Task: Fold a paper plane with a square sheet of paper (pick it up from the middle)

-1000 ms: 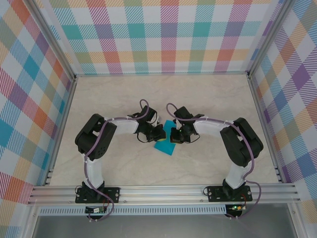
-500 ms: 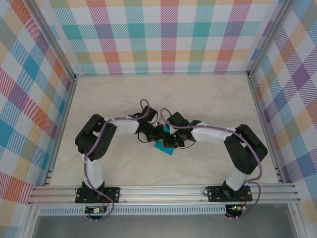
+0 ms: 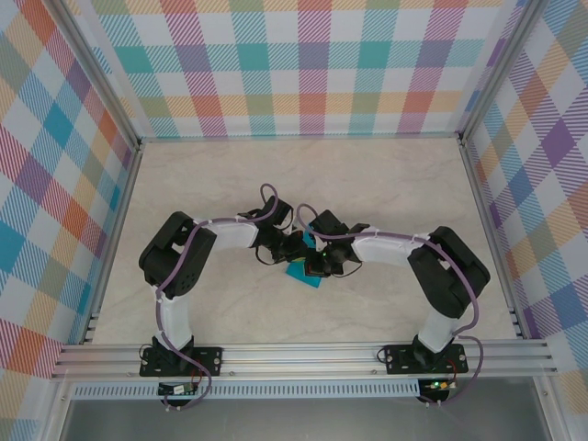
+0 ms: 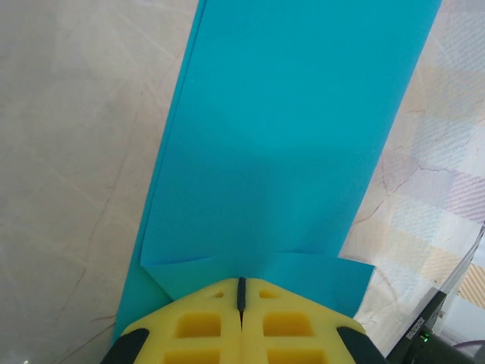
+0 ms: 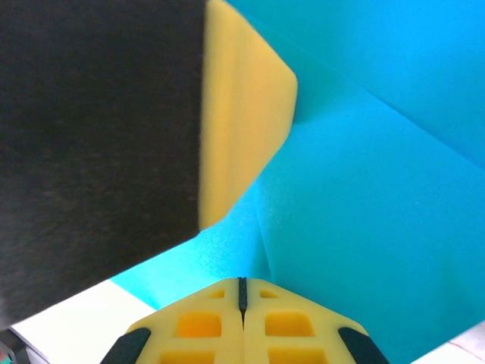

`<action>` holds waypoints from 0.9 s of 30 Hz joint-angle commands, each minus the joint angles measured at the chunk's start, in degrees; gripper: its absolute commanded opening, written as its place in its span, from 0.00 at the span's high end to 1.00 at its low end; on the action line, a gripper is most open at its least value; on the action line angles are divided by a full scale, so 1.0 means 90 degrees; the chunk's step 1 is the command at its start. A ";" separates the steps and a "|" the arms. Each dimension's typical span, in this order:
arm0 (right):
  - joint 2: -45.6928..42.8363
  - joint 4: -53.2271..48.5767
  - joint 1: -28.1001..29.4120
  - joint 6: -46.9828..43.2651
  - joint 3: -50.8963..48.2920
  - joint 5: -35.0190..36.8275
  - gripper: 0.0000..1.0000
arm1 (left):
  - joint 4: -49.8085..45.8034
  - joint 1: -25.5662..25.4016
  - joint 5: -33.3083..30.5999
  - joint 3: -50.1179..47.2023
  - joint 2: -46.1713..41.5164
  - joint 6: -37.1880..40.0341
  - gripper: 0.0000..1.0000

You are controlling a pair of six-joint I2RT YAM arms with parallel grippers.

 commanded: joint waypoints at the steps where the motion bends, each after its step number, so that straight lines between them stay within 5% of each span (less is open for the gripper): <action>1: 0.0127 -0.0156 0.0020 -0.0010 -0.0086 0.0126 1.00 | -0.1154 0.0037 -0.0998 -0.0300 0.0228 -0.0032 1.00; 27: -0.0458 -0.0192 0.0017 -0.0040 -0.0428 0.0026 1.00 | -0.1225 0.0037 -0.1217 -0.0359 0.0234 -0.0167 1.00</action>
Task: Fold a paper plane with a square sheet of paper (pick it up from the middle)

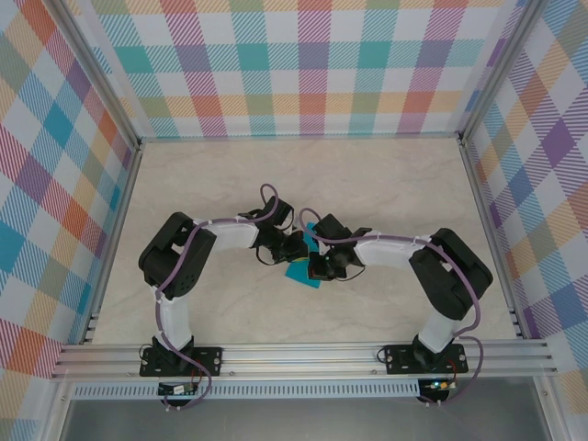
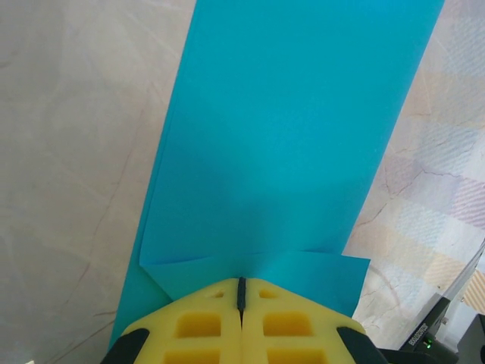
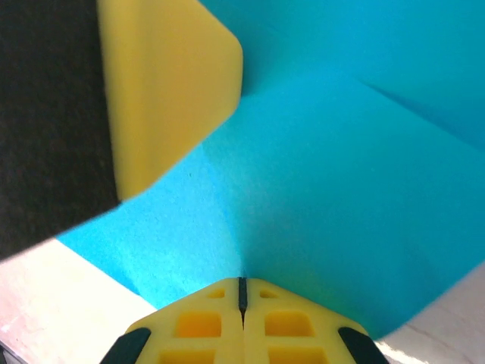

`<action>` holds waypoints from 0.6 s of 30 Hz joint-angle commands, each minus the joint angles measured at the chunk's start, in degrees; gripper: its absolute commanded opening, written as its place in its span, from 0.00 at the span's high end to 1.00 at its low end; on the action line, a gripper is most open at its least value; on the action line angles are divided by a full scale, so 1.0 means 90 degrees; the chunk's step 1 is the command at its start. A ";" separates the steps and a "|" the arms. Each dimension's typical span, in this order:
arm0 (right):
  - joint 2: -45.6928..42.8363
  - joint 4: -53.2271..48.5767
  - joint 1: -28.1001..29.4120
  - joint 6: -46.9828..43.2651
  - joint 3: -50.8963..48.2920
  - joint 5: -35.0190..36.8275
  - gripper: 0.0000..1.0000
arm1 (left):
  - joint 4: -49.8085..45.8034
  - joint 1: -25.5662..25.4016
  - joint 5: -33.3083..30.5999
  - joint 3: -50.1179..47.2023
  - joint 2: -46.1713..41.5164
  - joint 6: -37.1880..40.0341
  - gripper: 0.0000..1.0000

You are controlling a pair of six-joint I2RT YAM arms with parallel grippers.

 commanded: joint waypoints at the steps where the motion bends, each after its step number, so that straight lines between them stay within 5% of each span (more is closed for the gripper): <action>1: -0.0316 -0.0331 0.0017 -0.0027 -0.0105 -0.0085 1.00 | -0.1181 0.0074 -0.1075 -0.0369 0.0259 -0.0080 1.00; 18: -0.0277 -0.0334 0.0019 0.0063 -0.0351 -0.0165 1.00 | -0.1103 0.0074 -0.0978 -0.0360 0.0286 -0.0085 1.00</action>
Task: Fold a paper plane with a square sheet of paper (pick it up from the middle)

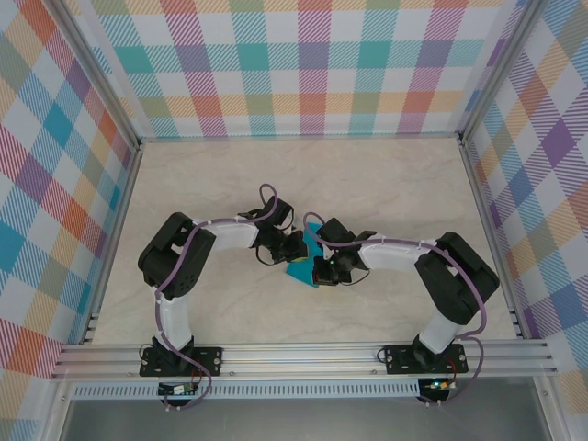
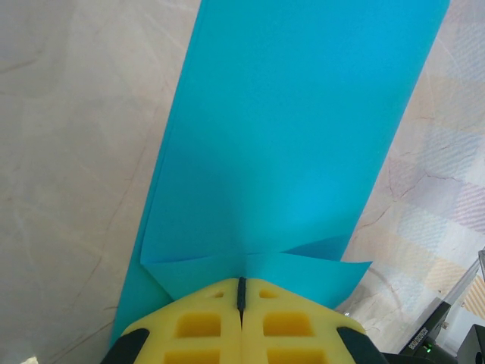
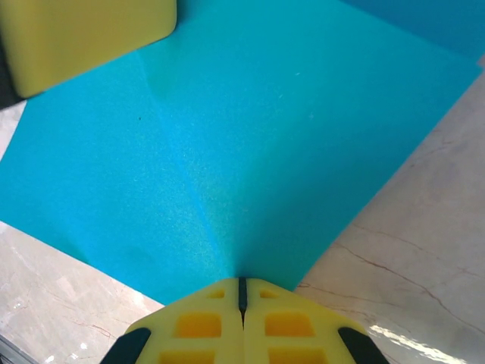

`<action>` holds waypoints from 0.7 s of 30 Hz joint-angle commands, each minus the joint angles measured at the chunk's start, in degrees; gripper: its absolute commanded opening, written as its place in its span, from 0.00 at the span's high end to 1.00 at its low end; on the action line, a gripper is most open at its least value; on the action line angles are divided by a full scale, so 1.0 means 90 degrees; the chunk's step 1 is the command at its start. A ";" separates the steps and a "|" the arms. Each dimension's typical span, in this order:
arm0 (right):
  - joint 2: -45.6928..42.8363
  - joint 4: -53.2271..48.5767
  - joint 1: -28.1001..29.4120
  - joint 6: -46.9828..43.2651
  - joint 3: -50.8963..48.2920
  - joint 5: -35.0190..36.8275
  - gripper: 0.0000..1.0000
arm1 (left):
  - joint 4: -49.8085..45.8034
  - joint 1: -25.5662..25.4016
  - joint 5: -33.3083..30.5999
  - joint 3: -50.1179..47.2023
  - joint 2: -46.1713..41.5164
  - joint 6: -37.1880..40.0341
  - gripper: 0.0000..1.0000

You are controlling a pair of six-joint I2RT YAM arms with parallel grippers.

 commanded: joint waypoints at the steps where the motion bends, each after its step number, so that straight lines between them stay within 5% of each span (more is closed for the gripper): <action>1: -0.0145 -0.0176 0.0017 0.0000 -0.0013 -0.0150 1.00 | -0.1047 0.0074 -0.0918 -0.0360 0.0304 -0.0029 1.00; 21: -0.0139 -0.0050 0.0027 0.0136 -0.0300 -0.0392 1.00 | -0.0964 0.0074 -0.0873 -0.0409 0.0314 -0.0067 1.00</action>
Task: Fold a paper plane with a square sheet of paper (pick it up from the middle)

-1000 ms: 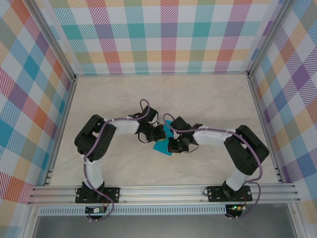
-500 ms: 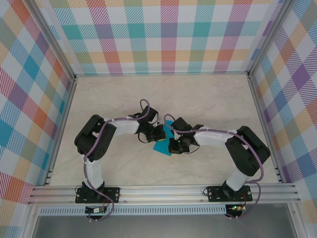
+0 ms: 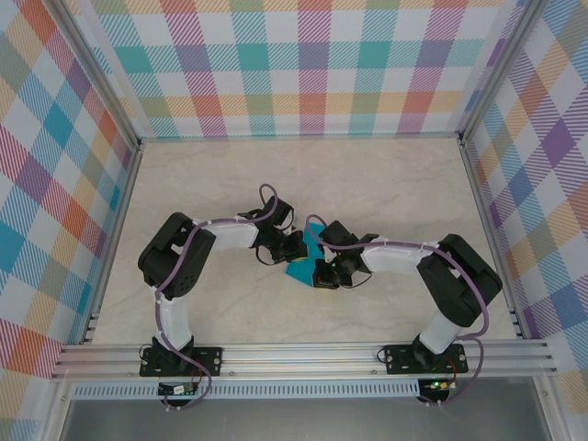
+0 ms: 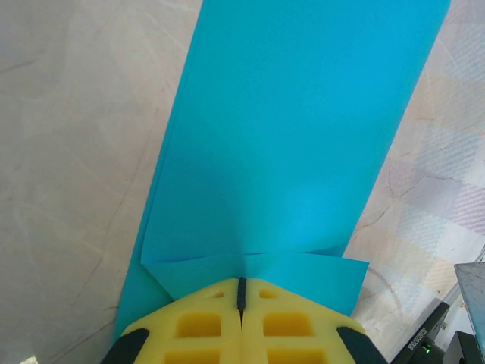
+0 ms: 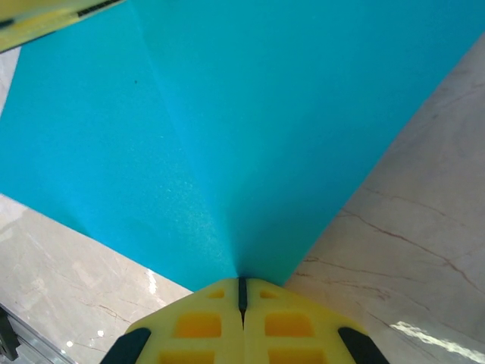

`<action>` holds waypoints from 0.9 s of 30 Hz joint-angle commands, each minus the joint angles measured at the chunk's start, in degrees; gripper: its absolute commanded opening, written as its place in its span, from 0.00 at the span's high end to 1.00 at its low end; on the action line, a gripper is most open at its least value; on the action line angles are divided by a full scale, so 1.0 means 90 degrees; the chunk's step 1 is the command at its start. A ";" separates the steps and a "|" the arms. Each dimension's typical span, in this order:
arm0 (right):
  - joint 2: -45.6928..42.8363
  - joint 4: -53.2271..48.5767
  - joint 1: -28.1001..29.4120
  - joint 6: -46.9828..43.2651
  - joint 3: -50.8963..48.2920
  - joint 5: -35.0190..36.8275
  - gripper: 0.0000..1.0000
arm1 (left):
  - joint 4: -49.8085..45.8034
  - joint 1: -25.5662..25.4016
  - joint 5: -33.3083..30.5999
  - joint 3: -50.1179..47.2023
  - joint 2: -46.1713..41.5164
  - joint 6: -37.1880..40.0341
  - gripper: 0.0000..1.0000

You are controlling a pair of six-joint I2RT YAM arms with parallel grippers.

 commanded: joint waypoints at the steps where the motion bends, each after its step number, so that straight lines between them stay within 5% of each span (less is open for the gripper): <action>1: -0.0084 -0.0255 0.0034 -0.0002 0.0043 -0.0062 1.00 | -0.0984 0.0074 -0.0875 -0.0410 0.0318 -0.0045 1.00; 27: 0.0907 0.0456 -0.0152 0.0234 0.1170 0.0464 1.00 | -0.0876 0.0074 -0.0797 -0.0424 0.0295 -0.0095 1.00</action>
